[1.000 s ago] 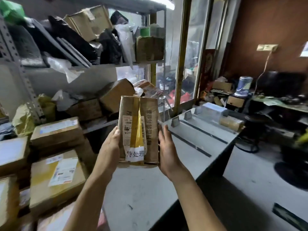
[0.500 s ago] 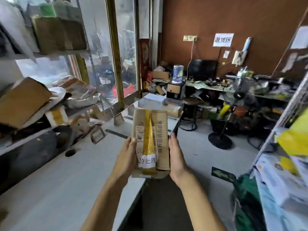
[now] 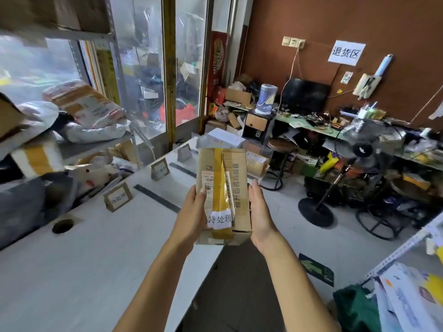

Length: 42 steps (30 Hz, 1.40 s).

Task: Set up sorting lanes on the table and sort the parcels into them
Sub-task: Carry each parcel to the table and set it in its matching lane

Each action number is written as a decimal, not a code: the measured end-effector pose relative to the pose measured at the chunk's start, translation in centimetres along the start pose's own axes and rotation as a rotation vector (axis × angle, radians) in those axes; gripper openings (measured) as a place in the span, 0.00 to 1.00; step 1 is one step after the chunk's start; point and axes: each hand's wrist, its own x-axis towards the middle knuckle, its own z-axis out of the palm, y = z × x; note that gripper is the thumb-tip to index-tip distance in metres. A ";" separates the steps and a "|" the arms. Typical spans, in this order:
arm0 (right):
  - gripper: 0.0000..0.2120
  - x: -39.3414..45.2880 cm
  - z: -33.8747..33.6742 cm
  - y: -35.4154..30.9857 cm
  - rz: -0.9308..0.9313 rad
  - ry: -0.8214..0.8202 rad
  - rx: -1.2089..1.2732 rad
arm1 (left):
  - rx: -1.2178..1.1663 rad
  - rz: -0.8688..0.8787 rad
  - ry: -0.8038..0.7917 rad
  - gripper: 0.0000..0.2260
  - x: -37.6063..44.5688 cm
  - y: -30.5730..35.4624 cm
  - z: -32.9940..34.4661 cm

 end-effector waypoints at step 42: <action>0.30 28.6 15.2 10.1 -0.008 -0.528 -0.729 | -0.316 -0.577 0.823 0.24 15.2 -11.2 -10.6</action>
